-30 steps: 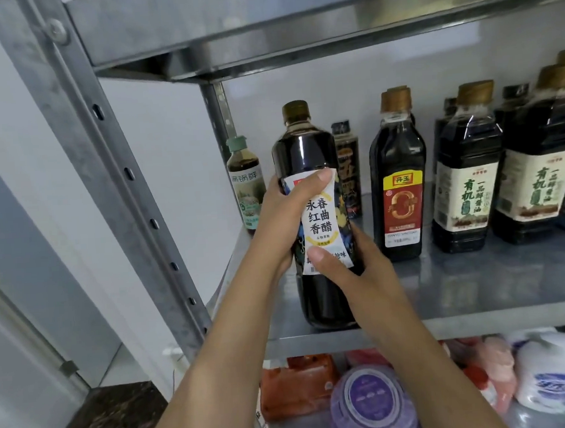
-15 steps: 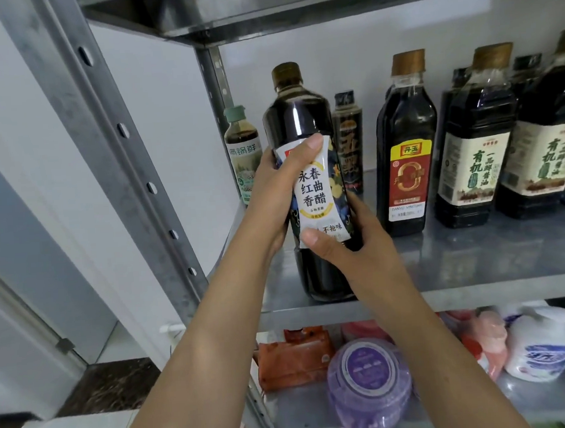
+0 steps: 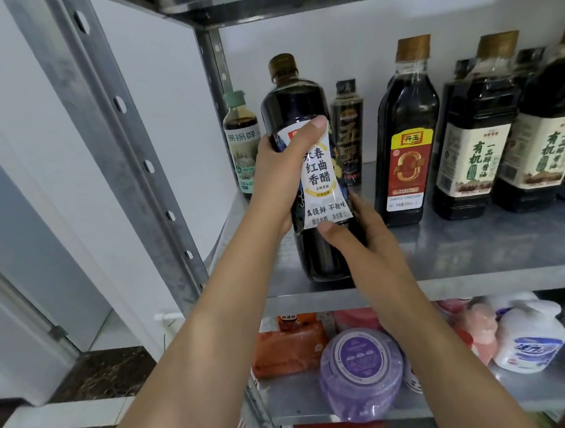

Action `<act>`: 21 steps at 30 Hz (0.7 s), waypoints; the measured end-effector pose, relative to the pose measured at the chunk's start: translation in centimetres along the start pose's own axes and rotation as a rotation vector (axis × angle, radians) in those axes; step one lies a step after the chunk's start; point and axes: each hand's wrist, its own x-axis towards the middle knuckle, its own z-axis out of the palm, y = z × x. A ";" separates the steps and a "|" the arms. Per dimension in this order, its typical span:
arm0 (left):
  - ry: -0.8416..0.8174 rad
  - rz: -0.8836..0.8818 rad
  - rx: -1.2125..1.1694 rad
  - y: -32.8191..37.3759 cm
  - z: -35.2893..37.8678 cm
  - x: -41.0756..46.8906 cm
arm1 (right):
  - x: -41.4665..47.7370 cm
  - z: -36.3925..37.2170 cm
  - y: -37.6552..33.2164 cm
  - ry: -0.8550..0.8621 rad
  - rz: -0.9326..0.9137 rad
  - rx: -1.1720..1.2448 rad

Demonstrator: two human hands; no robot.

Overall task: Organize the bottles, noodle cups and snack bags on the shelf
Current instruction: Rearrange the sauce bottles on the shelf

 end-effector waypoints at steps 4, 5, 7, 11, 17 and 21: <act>0.036 0.056 0.005 -0.2 0.6 -0.2 | -0.2 0.7 0.0 0.052 -0.038 -0.093; 0.039 0.067 0.010 -0.3 0.8 -0.3 | -0.3 0.7 -0.1 0.061 -0.043 -0.108; 0.039 0.082 0.030 -0.3 1.1 -0.4 | -0.5 0.7 -0.2 0.077 -0.052 -0.126; 0.035 0.083 0.067 -0.3 1.5 -0.6 | -0.8 0.6 -0.4 0.102 -0.062 -0.144; -0.029 0.050 -0.038 -0.2 0.7 -0.6 | -1.3 0.9 -0.9 0.058 -0.109 -0.138; -0.036 0.013 -0.112 -0.1 0.0 -0.7 | -1.3 1.1 -0.7 0.049 -0.127 -0.168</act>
